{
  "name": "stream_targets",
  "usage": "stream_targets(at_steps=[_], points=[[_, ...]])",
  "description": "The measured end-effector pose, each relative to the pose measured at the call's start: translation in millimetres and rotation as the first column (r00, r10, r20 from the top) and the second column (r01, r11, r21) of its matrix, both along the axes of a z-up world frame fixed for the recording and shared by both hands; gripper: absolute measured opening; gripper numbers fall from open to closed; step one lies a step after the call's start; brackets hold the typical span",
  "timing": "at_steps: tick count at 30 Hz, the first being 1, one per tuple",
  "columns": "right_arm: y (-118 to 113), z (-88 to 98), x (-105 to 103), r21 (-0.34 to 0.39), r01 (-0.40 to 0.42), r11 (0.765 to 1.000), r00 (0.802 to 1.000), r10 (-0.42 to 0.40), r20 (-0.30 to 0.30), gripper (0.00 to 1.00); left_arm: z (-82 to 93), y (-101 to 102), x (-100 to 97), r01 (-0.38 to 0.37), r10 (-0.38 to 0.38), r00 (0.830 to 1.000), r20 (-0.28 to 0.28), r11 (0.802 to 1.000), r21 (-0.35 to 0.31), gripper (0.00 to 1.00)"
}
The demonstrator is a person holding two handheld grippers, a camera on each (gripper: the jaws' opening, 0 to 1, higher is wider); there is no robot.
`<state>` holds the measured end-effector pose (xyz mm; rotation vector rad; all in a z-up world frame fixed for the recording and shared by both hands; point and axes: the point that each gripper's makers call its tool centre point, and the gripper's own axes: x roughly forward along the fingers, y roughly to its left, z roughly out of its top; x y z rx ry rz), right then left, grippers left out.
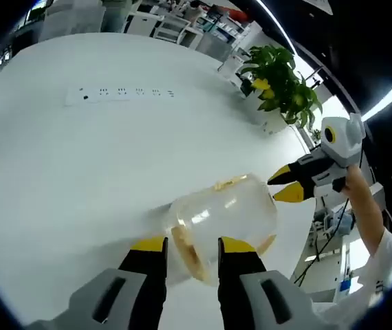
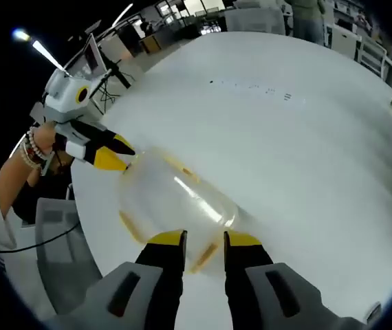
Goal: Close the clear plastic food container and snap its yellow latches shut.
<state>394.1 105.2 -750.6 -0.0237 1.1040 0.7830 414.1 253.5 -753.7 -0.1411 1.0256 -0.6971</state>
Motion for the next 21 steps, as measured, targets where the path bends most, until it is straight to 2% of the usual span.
stream_targets(at_steps=[1, 3, 6, 10, 12, 16, 21], points=[[4, 2.0, 1, 0.01, -0.005, 1.0, 1.0, 0.005, 0.008, 0.2, 7.7, -4, 3.2, 0.009, -0.008, 0.999, 0.039, 1.0, -0.018, 0.2], [13, 5.9, 0, 0.025, -0.02, 1.0, 0.999, 0.019, 0.035, 0.19, 17.0, -14, 4.8, 0.022, -0.017, 0.997, 0.078, 0.998, -0.055, 0.17], [28, 7.4, -2, 0.032, -0.053, 0.998, 0.997, 0.051, 0.058, 0.17, 14.3, -28, -3.8, 0.034, -0.03, 0.998, 0.054, 0.995, -0.09, 0.11], [52, 3.4, 7, 0.054, -0.073, 0.996, 0.996, 0.071, 0.045, 0.14, 2.2, -51, -17.0, 0.092, -0.087, 0.994, 0.062, 0.992, -0.088, 0.08], [58, 1.4, 9, 0.059, -0.08, 0.995, 0.996, 0.077, 0.053, 0.12, -2.1, -58, -19.1, 0.122, -0.116, 0.989, 0.093, 0.99, -0.072, 0.06], [61, -3.3, 16, 0.051, -0.082, 0.995, 0.994, 0.078, 0.076, 0.03, -5.2, -68, -21.2, 0.129, -0.12, 0.989, 0.09, 0.986, -0.103, 0.01], [64, -8.3, 22, 0.068, -0.066, 0.996, 0.995, 0.06, 0.075, 0.0, -7.2, -71, -16.7, 0.126, -0.115, 0.988, 0.107, 0.987, -0.104, 0.0]])
